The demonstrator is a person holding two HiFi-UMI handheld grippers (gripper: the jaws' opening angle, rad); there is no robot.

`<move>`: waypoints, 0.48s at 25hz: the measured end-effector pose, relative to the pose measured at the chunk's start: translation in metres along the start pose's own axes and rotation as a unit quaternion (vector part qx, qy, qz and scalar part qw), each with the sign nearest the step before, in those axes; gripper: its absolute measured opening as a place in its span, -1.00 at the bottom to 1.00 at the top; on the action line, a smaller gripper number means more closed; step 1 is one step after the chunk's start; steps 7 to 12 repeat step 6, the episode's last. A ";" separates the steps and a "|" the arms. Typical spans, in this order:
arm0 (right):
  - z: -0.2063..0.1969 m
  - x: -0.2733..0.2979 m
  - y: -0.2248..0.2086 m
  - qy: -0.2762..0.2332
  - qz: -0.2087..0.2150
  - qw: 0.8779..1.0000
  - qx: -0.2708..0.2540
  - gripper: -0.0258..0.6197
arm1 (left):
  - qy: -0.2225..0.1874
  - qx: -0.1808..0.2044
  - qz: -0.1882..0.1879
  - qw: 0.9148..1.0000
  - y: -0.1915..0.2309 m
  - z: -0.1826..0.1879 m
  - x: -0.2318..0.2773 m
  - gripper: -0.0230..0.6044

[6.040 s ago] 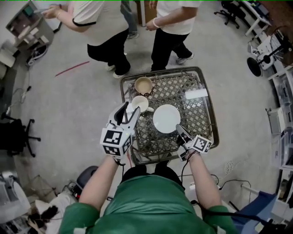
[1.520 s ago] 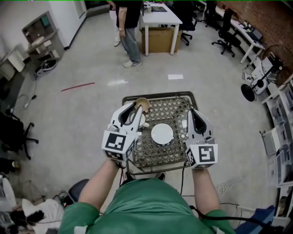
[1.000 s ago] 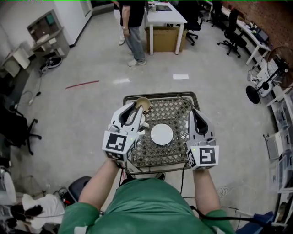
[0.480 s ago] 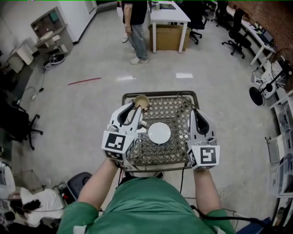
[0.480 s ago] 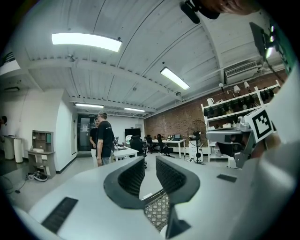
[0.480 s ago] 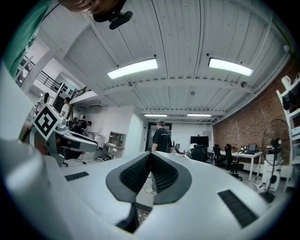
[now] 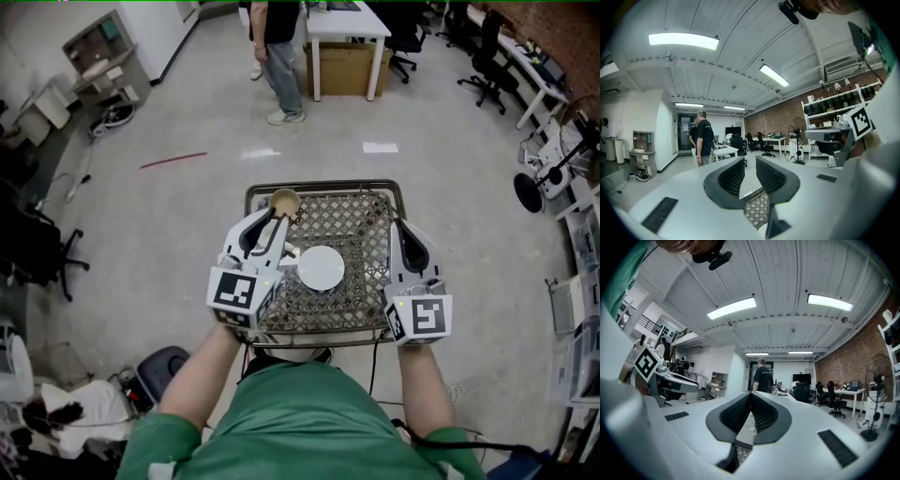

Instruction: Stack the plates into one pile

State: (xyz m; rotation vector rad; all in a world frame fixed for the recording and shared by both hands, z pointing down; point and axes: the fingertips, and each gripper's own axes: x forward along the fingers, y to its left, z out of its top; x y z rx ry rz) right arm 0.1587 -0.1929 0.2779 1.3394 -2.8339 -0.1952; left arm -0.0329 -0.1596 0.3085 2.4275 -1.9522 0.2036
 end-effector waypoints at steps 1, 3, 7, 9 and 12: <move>0.000 0.000 -0.001 0.000 0.001 1.000 0.001 -0.85 | 0.003 0.000 0.001 1.000 -0.001 -0.002 0.000 -0.64; -0.002 0.000 -0.005 -0.001 0.002 1.000 0.001 -0.85 | 0.006 0.000 0.003 1.000 -0.002 -0.004 0.001 -0.64; -0.006 0.003 -0.009 -0.001 0.002 1.000 0.003 -0.85 | 0.006 -0.001 0.005 1.000 -0.003 -0.007 0.004 -0.64; -0.006 0.003 -0.009 -0.001 0.002 1.000 0.003 -0.85 | 0.006 -0.001 0.005 1.000 -0.003 -0.007 0.004 -0.64; -0.006 0.003 -0.009 -0.001 0.002 1.000 0.003 -0.85 | 0.006 -0.001 0.005 1.000 -0.003 -0.007 0.004 -0.64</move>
